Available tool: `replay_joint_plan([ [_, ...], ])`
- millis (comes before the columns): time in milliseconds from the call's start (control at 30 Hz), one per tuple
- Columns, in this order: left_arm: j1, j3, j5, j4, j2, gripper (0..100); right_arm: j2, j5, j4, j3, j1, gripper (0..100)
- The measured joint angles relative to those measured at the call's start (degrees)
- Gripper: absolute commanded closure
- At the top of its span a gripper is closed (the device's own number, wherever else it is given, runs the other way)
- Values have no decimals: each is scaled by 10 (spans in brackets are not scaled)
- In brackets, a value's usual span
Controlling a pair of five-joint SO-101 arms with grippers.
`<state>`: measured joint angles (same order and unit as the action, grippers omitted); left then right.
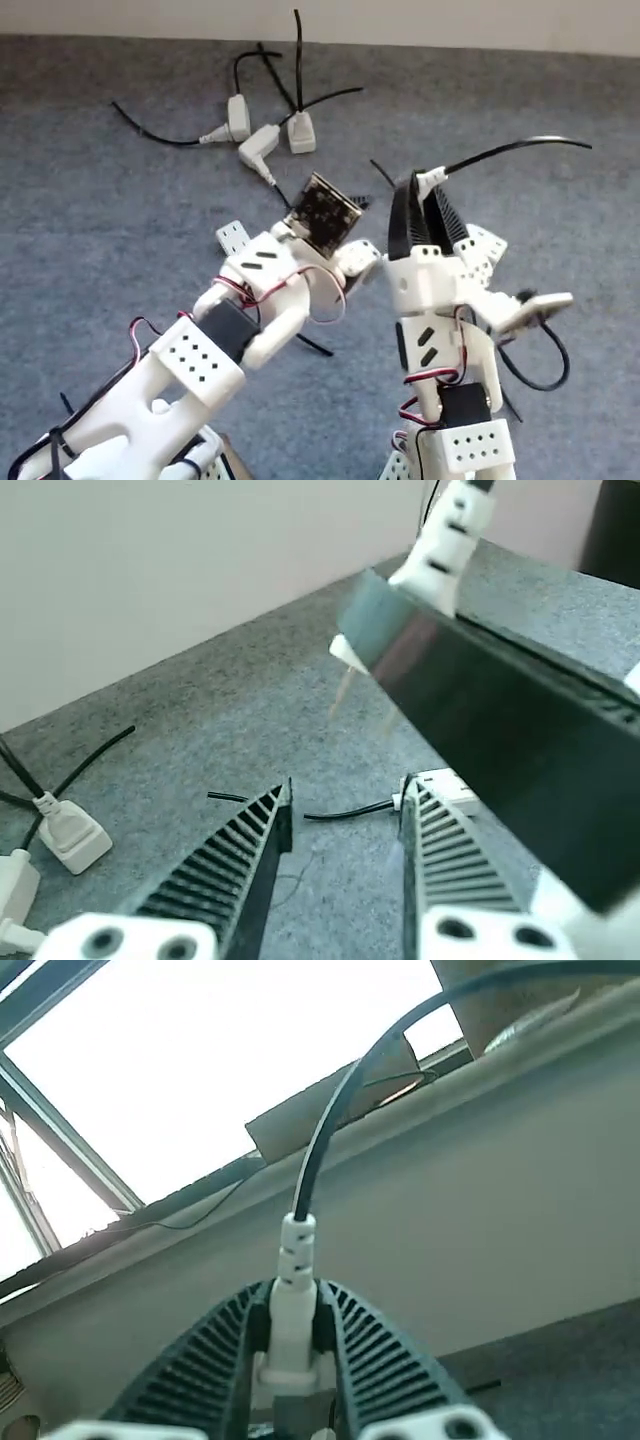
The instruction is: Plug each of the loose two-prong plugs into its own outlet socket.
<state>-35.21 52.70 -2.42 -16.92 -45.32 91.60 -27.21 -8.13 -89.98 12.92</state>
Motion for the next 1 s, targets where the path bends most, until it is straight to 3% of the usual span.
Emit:
replay_joint_plan([
  [367, 30, 24, 0, 49, 0, 806, -1, 1, 185, 75, 35, 987],
  [633, 45, 45, 0, 84, -1, 806, -1, 116, 319, 156, 98, 990],
  [1000, 64, 45, 0, 87, 0, 806, 0, 171, 457, 254, 130, 990],
])
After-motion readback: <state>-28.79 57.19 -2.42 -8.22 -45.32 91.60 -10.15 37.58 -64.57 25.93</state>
